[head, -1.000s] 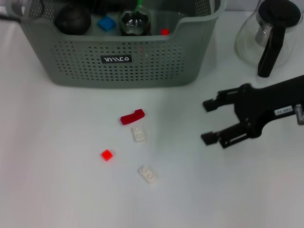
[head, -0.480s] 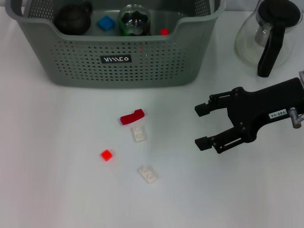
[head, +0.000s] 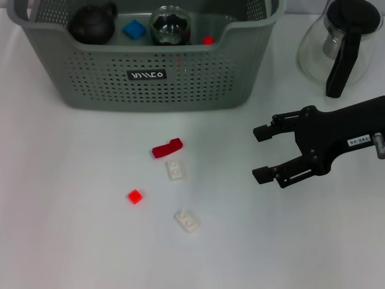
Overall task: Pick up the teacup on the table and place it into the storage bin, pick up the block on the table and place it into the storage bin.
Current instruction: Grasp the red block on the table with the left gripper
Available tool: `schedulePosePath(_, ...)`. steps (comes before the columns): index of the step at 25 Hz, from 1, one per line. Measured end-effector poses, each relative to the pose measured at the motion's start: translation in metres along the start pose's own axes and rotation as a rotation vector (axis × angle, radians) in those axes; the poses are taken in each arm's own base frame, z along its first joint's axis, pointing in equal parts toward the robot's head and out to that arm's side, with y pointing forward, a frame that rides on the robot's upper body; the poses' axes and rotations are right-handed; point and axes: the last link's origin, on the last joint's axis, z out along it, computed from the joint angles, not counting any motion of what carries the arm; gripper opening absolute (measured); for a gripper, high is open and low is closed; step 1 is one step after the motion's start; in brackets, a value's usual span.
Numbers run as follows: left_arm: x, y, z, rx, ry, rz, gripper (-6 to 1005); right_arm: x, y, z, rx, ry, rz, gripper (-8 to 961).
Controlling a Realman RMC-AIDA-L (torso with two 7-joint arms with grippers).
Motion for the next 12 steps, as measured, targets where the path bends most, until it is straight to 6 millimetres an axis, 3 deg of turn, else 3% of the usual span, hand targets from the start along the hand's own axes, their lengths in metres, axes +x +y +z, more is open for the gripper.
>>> schedulePosePath(3, -0.017, 0.031, 0.003, -0.201, -0.042, 0.084, 715, 0.002, -0.002, -0.001, 0.015, -0.010, 0.012, 927)
schedulePosePath(7, -0.042, 0.058, 0.022, -0.304, -0.138, 0.128, 890, 0.003, -0.005, -0.004, 0.038, -0.021, 0.030, 927)
schedulePosePath(12, -0.070, 0.091, 0.059, -0.348, -0.368, 0.192, 952, 0.003, -0.010, -0.009, 0.071, -0.029, 0.058, 927)
